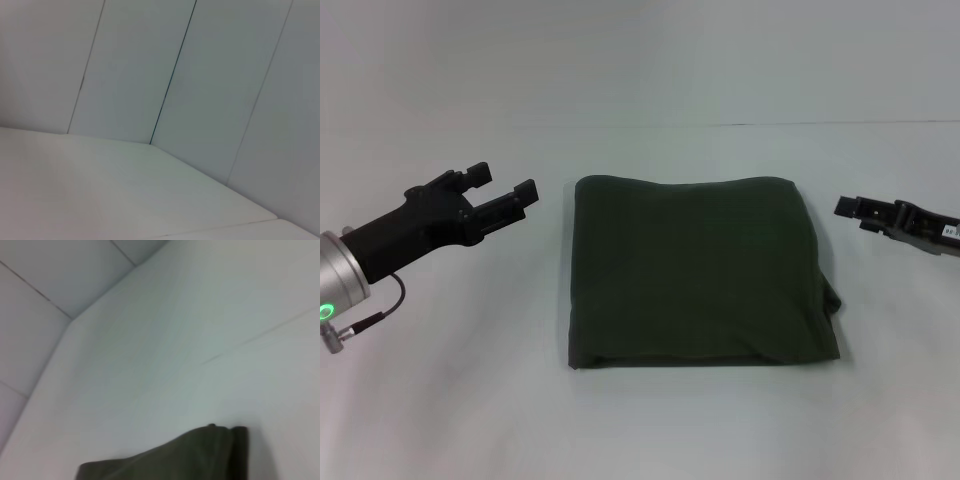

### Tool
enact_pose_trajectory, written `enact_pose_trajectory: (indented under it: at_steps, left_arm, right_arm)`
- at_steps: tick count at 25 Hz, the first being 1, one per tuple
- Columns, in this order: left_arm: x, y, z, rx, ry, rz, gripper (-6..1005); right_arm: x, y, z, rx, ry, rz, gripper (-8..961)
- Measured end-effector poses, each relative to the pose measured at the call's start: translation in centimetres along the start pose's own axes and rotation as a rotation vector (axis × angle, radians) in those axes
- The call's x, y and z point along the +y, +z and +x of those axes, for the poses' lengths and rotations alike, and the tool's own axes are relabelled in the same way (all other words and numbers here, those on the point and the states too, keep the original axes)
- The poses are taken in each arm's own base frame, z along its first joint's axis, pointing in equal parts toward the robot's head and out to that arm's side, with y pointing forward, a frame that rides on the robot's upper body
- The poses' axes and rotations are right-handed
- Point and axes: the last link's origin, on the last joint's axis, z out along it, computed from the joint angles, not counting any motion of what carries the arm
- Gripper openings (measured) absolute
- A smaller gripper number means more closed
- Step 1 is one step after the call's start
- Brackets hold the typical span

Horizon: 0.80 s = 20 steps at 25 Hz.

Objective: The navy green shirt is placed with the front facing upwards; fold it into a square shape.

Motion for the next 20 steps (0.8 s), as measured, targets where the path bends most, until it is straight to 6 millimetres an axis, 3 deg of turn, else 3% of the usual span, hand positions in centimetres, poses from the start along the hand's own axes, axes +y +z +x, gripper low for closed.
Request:
enact_pose_trajectory:
  at_steps: [11,20]
  left_arm:
    - [0.2,0.1,-0.1,0.003,-0.008,-0.004,875]
    - [0.2,0.2,0.0,0.003,-0.009,-0.007,874]
  right_arm:
    - [2.1,0.5,-0.3,0.057,-0.089,-0.090,711]
    - [3.0,3.5,1.4,0.159,-0.140,-0.054,296]
